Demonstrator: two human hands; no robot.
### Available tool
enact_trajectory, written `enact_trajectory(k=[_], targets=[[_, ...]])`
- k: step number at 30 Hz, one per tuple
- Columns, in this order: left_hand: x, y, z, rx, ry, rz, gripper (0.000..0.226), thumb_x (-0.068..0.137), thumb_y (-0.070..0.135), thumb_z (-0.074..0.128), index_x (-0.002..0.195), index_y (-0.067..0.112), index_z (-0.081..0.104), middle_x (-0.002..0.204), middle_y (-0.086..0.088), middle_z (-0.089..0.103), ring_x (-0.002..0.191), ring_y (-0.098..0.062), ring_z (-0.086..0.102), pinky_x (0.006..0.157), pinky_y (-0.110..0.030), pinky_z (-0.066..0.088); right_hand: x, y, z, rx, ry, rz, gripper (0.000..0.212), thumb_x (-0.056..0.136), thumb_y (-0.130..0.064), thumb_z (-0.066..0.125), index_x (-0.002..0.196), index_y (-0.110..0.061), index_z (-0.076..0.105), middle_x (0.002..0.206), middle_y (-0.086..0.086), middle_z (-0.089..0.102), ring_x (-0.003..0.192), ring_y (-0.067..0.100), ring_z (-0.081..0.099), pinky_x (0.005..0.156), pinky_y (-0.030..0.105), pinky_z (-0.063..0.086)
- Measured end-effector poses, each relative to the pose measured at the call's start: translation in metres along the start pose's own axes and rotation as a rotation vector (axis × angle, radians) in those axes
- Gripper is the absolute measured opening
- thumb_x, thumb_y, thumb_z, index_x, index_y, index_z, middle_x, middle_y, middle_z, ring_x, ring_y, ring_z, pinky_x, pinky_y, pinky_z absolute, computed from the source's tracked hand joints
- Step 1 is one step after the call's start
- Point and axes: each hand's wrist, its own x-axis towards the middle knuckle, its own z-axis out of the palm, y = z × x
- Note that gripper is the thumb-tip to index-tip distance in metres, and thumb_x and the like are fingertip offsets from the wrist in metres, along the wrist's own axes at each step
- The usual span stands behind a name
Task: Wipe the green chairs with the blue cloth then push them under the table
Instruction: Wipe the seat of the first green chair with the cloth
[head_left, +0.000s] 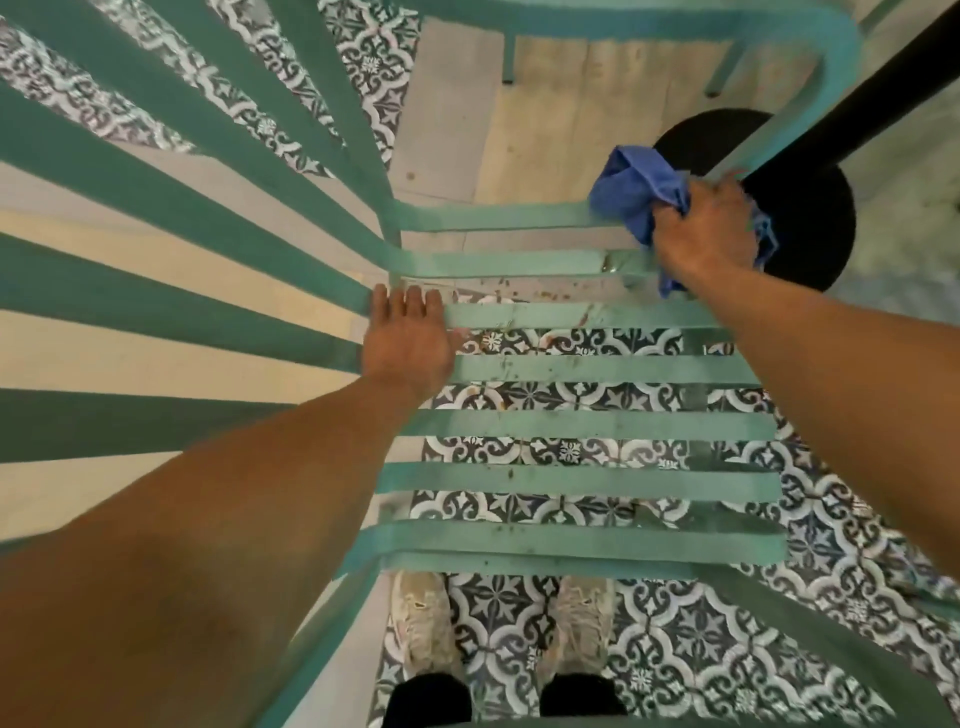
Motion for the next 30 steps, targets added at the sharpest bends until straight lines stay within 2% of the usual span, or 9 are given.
enact_trajectory(k=[2,4,8,12,15,20,23,26,30], targets=[[-0.001,-0.006,0.011,0.076,0.012,0.013,0.065,0.103,0.046,0.015,0.152,0.004,0.02,0.153,-0.02,0.031,0.144,-0.034,0.023,0.12,-0.049,0.002,0.001,-0.004,0.024,-0.049,-0.151,0.043,0.05,0.1,-0.041,0.036,0.147,-0.024,0.033,0.158,0.018,0.016,0.145,0.04,0.012,0.114,0.058,0.015],[0.0,-0.006,0.018,0.116,0.059,0.023,0.062,0.104,0.043,0.014,0.151,0.003,0.023,0.148,-0.021,0.039,0.139,-0.034,0.03,0.12,-0.048,0.005,-0.005,-0.013,0.043,-0.083,-0.186,0.087,0.057,0.101,-0.043,0.036,0.153,-0.031,0.017,0.162,0.013,-0.002,0.147,0.037,-0.004,0.116,0.058,0.002],[0.007,-0.003,0.023,0.114,0.1,0.02,0.055,0.105,0.038,0.021,0.146,0.003,0.032,0.137,-0.019,0.049,0.13,-0.035,0.039,0.119,-0.047,0.009,-0.029,-0.065,0.071,-0.148,-0.163,0.01,0.057,0.1,-0.038,0.036,0.153,-0.033,0.015,0.162,0.014,-0.003,0.147,0.04,-0.006,0.116,0.059,0.002],[0.007,-0.002,0.022,0.098,0.107,0.032,0.049,0.102,0.032,0.032,0.143,0.007,0.039,0.135,-0.019,0.051,0.129,-0.034,0.04,0.119,-0.046,0.009,-0.062,-0.16,0.108,-0.042,-0.356,-0.355,0.055,0.099,-0.029,0.034,0.152,-0.031,0.021,0.162,0.01,0.002,0.148,0.035,-0.004,0.115,0.058,0.002],[0.008,-0.002,0.023,0.141,0.073,0.043,0.052,0.096,0.027,0.04,0.146,0.011,0.039,0.145,-0.018,0.044,0.139,-0.033,0.031,0.119,-0.045,0.005,-0.074,-0.195,0.121,0.058,-0.425,-0.449,0.058,0.096,-0.027,0.038,0.152,-0.024,0.023,0.161,0.003,0.014,0.148,0.025,0.006,0.115,0.056,0.005],[0.009,-0.004,0.025,0.089,0.112,0.016,0.047,0.103,0.037,0.031,0.134,0.005,0.045,0.126,-0.017,0.055,0.12,-0.034,0.046,0.114,-0.046,0.018,-0.066,-0.106,0.096,0.027,-0.197,-0.575,0.055,0.087,-0.008,0.05,0.139,-0.026,0.046,0.145,-0.001,0.046,0.135,0.025,0.036,0.11,0.048,0.027],[0.01,-0.006,0.025,0.105,0.113,0.015,0.05,0.103,0.041,0.028,0.134,0.005,0.042,0.126,-0.016,0.055,0.117,-0.034,0.046,0.112,-0.046,0.022,-0.056,-0.017,0.062,0.018,-0.046,-0.454,0.05,0.085,0.003,0.051,0.131,-0.016,0.053,0.138,0.007,0.052,0.126,0.028,0.045,0.105,0.044,0.037],[0.011,-0.005,0.028,0.088,0.132,0.023,0.047,0.104,0.038,0.029,0.134,0.005,0.041,0.127,-0.016,0.054,0.117,-0.034,0.046,0.112,-0.046,0.021,-0.05,0.049,0.021,0.015,0.04,-0.243,0.042,0.088,-0.002,0.047,0.129,-0.005,0.052,0.134,0.023,0.049,0.117,0.041,0.05,0.089,0.048,0.042],[0.012,-0.006,0.03,0.097,0.143,0.028,0.047,0.104,0.038,0.028,0.133,0.005,0.042,0.126,-0.017,0.055,0.117,-0.035,0.046,0.112,-0.046,0.021,-0.063,0.012,0.036,0.103,0.082,-0.055,0.033,0.086,-0.002,0.049,0.118,0.0,0.055,0.129,0.026,0.048,0.118,0.04,0.046,0.094,0.044,0.038]])
